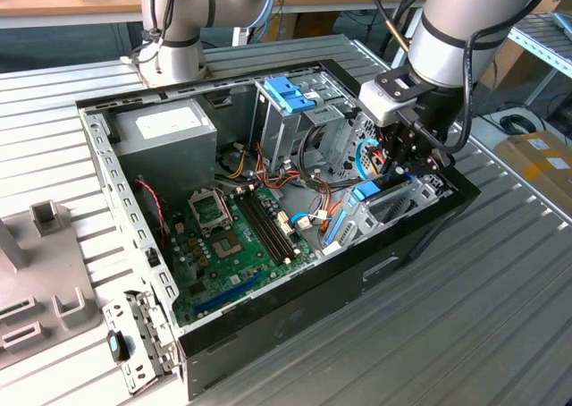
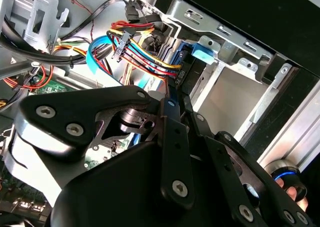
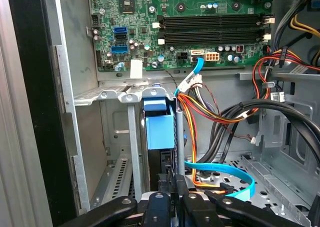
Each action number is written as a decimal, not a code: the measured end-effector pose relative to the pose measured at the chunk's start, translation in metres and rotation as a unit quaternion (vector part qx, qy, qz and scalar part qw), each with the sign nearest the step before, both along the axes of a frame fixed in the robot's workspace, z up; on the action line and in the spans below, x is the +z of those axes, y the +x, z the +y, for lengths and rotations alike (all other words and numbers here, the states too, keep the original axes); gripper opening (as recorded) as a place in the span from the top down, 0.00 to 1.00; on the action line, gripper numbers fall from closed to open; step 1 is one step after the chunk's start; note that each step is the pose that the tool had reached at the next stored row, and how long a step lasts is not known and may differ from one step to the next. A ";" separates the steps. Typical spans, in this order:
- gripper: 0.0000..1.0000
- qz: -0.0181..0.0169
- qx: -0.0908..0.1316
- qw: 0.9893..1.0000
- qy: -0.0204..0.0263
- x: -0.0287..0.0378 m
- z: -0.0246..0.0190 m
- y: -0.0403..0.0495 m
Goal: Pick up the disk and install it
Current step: 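Insert the first disk wire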
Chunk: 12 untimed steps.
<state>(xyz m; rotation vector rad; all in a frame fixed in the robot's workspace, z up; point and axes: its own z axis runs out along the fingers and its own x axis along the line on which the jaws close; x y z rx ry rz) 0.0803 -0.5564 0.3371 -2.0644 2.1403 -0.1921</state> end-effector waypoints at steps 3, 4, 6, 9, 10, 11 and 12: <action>0.84 0.000 0.000 1.000 0.000 -0.0001 0.0000 0.0000; 0.84 0.000 0.000 1.000 0.000 -0.0002 0.0000 0.0000; 0.84 0.000 0.000 1.000 0.000 -0.0002 0.0000 0.0000; 0.84 0.000 0.000 1.000 0.000 -0.0003 0.0000 0.0000; 0.83 0.000 0.000 1.000 0.001 -0.0008 0.0001 0.0003; 0.83 0.000 0.000 1.000 0.000 -0.0009 0.0000 0.0003; 0.77 0.000 0.000 1.000 0.000 -0.0007 0.0000 0.0001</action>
